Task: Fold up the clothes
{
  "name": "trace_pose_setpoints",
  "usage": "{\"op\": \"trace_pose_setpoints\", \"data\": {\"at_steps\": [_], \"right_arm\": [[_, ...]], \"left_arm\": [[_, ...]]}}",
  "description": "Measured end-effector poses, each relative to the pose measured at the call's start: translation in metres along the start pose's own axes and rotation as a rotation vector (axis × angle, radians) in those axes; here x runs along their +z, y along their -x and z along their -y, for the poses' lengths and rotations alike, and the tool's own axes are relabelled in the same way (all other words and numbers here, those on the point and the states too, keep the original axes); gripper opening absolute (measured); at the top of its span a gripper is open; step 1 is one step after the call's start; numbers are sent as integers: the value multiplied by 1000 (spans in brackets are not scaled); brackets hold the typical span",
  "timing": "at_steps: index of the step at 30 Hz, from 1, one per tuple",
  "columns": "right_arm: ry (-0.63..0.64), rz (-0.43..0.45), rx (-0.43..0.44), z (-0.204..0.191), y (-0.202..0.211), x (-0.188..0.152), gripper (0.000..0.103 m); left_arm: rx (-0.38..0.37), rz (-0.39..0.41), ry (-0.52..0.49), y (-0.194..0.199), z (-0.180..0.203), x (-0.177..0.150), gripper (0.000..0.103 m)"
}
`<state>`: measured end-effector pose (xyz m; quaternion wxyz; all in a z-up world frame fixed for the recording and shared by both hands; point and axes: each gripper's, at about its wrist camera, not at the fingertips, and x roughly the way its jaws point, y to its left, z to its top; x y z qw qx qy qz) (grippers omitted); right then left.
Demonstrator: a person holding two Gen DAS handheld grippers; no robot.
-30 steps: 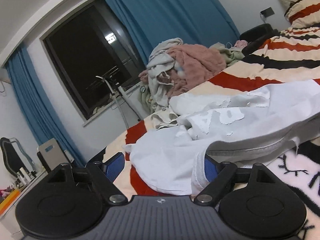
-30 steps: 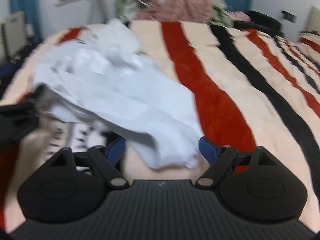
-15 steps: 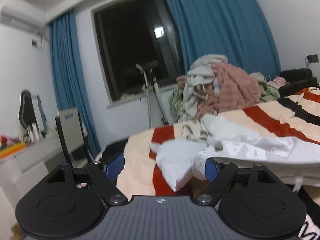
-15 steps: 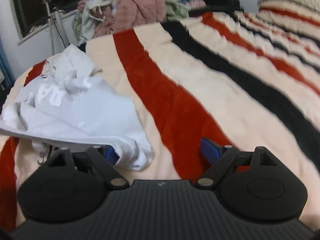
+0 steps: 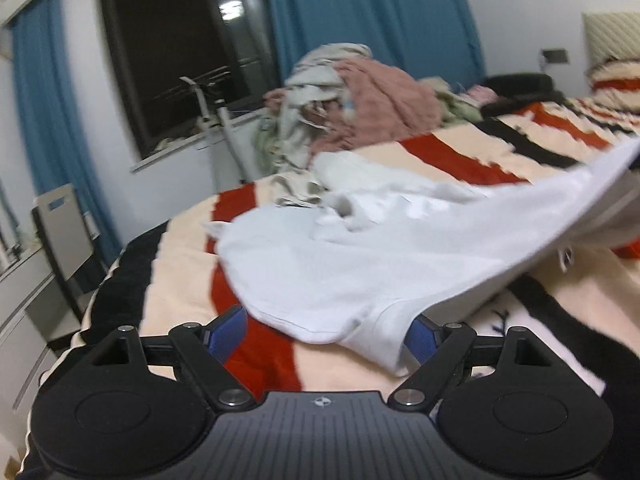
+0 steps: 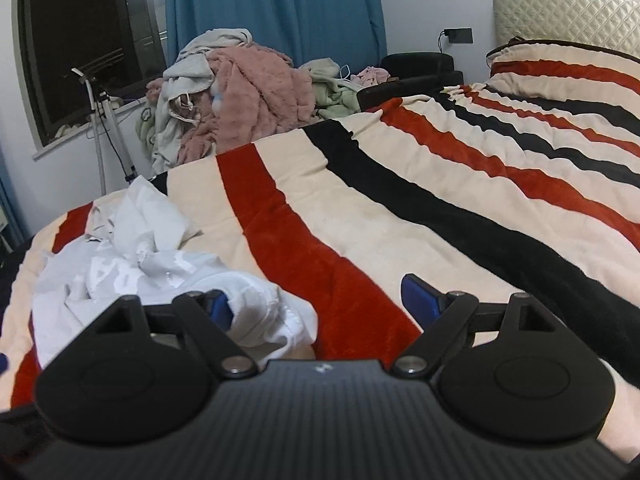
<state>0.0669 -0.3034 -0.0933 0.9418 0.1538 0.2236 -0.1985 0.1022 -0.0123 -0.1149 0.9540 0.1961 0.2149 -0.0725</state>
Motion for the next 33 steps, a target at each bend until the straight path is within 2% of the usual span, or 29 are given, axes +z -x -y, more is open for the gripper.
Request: {"op": "trace_pose_setpoints", "data": {"at_steps": [3,5,8,12,15,18,22,26,30,33], "right_arm": [[3,6,6,-4,1,-2,85],[11,13,11,-5,1,-1,85],[31,-13,25,-7,-5,-3,85],[115,-151,100,-20,-19,-14,85],[192,-240,136,-32,-23,-25,85],[227,-295,148,-39,-21,-33,85],[78,-170,126,-20,5,-22,85],[-43,80,108,-4,42,26,85],[25,301,129,-21,84,96,85],[64,404,176,-35,120,152,85]], "left_arm": [[44,-9,-57,-17,8,-1,84],[101,-27,-56,-30,5,-1,84],[154,8,66,-32,-18,4,85],[239,110,309,-10,-63,16,85],[301,162,407,10,-84,17,85],[319,161,475,26,-98,19,85],[303,184,522,53,-104,24,86],[284,253,542,89,-103,43,88],[278,351,580,135,-112,83,88],[300,440,562,174,-127,128,88]]}}
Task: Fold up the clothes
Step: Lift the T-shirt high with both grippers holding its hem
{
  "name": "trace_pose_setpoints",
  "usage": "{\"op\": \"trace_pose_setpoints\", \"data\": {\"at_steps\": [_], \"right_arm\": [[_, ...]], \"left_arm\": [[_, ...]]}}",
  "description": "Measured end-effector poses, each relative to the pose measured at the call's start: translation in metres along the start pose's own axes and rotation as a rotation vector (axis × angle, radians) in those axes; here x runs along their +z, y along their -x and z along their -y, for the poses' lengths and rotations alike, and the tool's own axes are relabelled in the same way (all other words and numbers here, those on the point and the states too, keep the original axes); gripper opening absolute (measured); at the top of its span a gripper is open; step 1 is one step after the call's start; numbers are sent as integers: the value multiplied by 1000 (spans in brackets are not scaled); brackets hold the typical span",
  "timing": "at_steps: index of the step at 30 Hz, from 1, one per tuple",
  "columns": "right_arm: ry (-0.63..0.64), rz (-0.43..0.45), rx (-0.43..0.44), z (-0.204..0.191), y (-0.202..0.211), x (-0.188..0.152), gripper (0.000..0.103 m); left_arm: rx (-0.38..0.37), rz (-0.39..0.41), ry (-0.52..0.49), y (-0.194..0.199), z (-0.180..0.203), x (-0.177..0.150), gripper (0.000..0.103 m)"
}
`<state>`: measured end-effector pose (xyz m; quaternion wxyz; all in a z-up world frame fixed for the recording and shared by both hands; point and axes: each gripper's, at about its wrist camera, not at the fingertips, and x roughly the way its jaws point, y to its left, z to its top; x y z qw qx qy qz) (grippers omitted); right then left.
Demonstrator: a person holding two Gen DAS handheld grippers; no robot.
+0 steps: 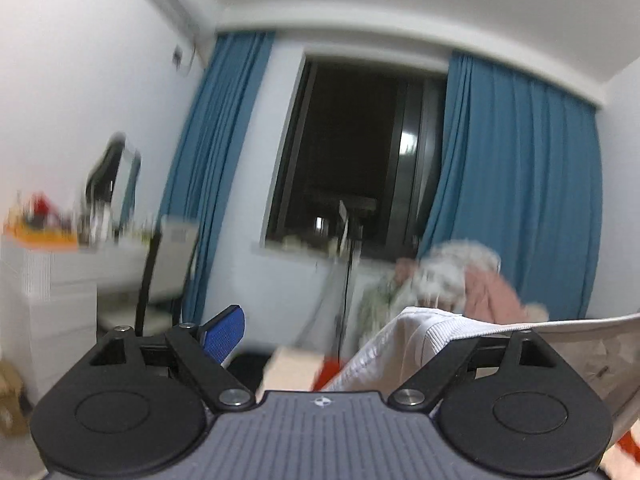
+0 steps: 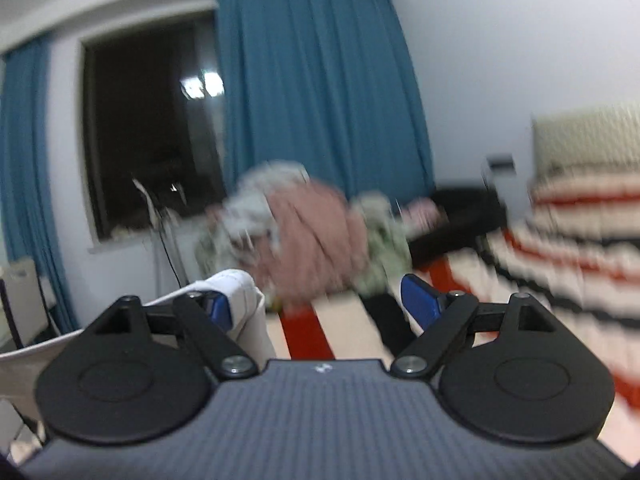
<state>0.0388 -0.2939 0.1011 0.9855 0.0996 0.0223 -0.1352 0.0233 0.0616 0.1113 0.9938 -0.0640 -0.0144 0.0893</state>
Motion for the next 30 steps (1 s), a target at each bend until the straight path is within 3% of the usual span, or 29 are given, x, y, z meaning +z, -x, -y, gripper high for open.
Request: {"op": "trace_pose_setpoints", "data": {"at_steps": [4,11,14,17,19,22,26,30], "right_arm": [[5,95,87,-7,13,89,85],[-24,269,221,-11,78,229,85],[-23,336,259,-8,100,276,85],[5,372,276,-7,112,301,85],[31,381,283,-5,114,310,85],[69,344,284,-3,103,300,85],[87,214,289,0,57,251,85],[113,52,253,-10,-12,185,85]], "left_arm": [[-6,124,-11,18,5,98,88],[-56,320,-6,82,9,262,90],[-79,379,-26,110,15,309,92],[-107,375,-17,123,20,332,93],[-127,354,-8,125,22,336,94],[-149,311,-12,115,26,314,95],[-164,214,-25,69,23,245,96],[-145,54,-27,-10,26,153,96]]}}
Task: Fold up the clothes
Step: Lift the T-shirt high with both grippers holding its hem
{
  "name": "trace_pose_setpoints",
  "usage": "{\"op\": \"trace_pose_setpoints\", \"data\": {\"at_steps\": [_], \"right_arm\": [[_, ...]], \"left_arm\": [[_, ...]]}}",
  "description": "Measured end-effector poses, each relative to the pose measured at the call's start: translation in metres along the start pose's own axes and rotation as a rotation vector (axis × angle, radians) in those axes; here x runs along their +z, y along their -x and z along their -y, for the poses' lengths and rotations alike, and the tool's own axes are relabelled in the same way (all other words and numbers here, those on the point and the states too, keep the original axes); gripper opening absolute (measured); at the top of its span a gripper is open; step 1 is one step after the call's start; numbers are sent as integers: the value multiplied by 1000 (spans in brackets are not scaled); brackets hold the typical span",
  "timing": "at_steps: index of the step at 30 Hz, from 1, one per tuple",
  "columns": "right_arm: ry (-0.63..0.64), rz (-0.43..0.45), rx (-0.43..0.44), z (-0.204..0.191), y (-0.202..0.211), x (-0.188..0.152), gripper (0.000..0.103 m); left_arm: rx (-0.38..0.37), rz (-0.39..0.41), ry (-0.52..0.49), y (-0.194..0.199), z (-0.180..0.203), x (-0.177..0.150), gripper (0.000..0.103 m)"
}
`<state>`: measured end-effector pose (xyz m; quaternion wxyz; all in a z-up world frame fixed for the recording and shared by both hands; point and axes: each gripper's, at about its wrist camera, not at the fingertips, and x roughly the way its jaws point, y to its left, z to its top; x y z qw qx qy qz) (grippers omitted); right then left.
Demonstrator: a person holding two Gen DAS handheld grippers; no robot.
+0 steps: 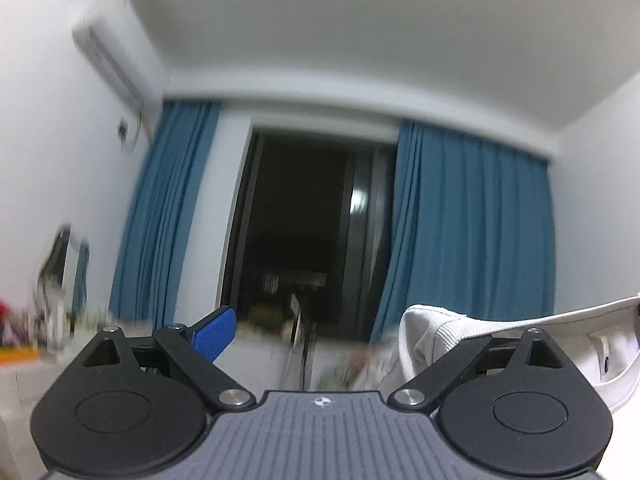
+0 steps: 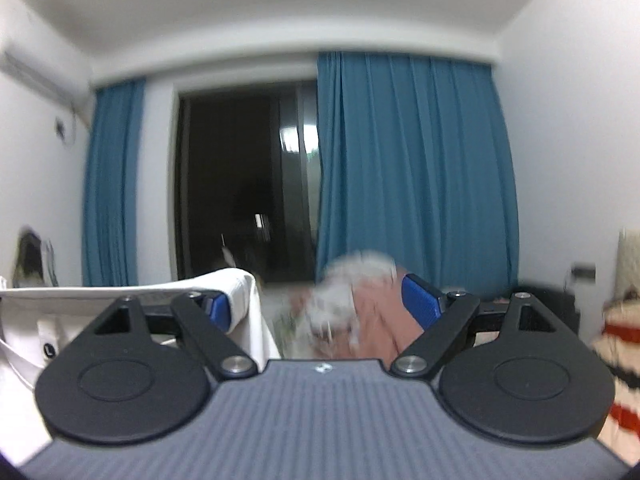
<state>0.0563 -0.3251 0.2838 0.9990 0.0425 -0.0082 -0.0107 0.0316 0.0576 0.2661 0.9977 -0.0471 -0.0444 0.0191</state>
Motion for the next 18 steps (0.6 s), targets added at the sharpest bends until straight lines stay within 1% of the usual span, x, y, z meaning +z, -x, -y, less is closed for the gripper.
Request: {"op": "trace_pose_setpoints", "data": {"at_steps": [2,4,6,8,10,12,13,14,15,17,18], "right_arm": [[-14,-82,-16,-1,-46,-32,85],[-2,-132,-39,-4,-99,-63,85],[11,-175,-65,-9,-159,-95,85],[-5,-211,-91,-12,-229,-125,85],[-15,-228,-126,-15,-299,-156,85],[38,-251,-169,-23,-362,-196,85],[70,-268,-189,-27,-394,-217,85],[95,-295,-200,-29,-424,-241,85],[103,-337,-195,-28,-450,-267,85],[103,-438,-183,-22,-488,-314,85],[89,-490,-177,-17,-503,-335,85]], "left_arm": [[22,-81,12,-42,-2,-39,96],[44,-143,22,-97,-3,-81,96],[80,-191,22,-160,1,-120,96],[122,-205,20,-227,6,-155,96],[156,-212,6,-299,14,-186,96],[182,-251,-24,-370,21,-229,96],[187,-289,-22,-406,24,-251,95],[189,-348,-9,-434,27,-281,95],[189,-405,6,-456,27,-308,95],[186,-517,25,-496,25,-363,94],[179,-565,22,-514,20,-382,94]]}}
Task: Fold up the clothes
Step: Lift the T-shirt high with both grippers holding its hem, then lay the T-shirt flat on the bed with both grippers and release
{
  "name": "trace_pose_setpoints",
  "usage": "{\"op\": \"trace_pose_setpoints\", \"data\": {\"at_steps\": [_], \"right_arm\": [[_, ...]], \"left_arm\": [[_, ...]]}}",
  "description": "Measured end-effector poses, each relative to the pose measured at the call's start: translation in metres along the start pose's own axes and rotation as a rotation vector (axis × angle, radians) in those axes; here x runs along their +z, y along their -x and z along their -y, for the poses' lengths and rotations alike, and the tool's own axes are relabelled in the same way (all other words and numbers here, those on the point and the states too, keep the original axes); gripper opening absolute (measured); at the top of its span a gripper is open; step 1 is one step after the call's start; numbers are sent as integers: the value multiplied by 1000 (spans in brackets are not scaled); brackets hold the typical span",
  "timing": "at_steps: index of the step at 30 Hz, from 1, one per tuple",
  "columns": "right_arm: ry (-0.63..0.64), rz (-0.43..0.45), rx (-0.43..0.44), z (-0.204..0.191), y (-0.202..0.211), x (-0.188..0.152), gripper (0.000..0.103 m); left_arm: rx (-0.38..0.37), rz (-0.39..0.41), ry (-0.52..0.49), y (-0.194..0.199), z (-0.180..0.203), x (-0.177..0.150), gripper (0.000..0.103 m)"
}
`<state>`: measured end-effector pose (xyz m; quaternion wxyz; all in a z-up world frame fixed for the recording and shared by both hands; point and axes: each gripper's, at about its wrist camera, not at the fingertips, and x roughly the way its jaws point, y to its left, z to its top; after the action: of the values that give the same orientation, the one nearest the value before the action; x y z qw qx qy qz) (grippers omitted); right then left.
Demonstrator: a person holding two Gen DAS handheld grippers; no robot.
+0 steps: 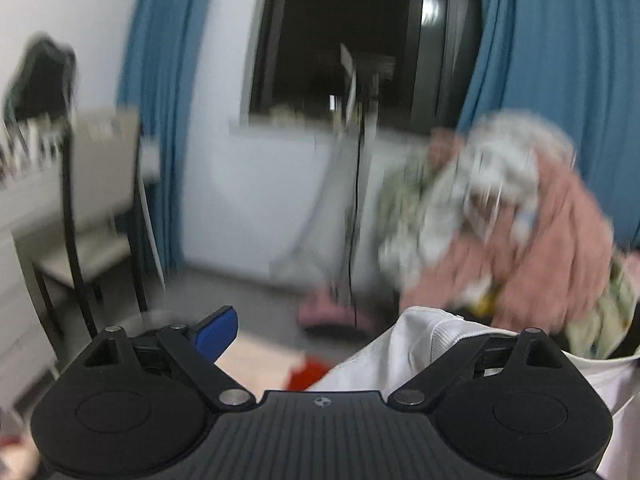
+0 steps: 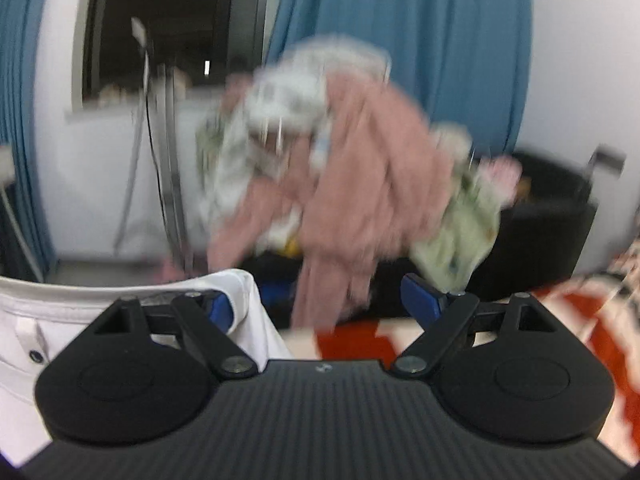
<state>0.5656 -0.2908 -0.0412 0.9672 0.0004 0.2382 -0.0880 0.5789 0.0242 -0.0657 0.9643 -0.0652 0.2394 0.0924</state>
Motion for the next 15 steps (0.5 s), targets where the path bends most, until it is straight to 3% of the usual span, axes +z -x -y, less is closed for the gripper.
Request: {"op": "trace_pose_setpoints", "data": {"at_steps": [4,8,12,15], "right_arm": [[-19,-222,72,-8,-61,-36,85],[19,-351,137,-19,-79,-46,85],[48,-433,252,-23,-81,-28,85],[67,-482,342,-31,-61,-20,85]], "left_arm": [[4,-223,-128,-90,-6,-34,91],[-75,-370,-239,-121,-7,-29,95],[-170,-518,-297,-124,-5,-5,97],[-203,-509,-276,-98,-10,16,102]]}}
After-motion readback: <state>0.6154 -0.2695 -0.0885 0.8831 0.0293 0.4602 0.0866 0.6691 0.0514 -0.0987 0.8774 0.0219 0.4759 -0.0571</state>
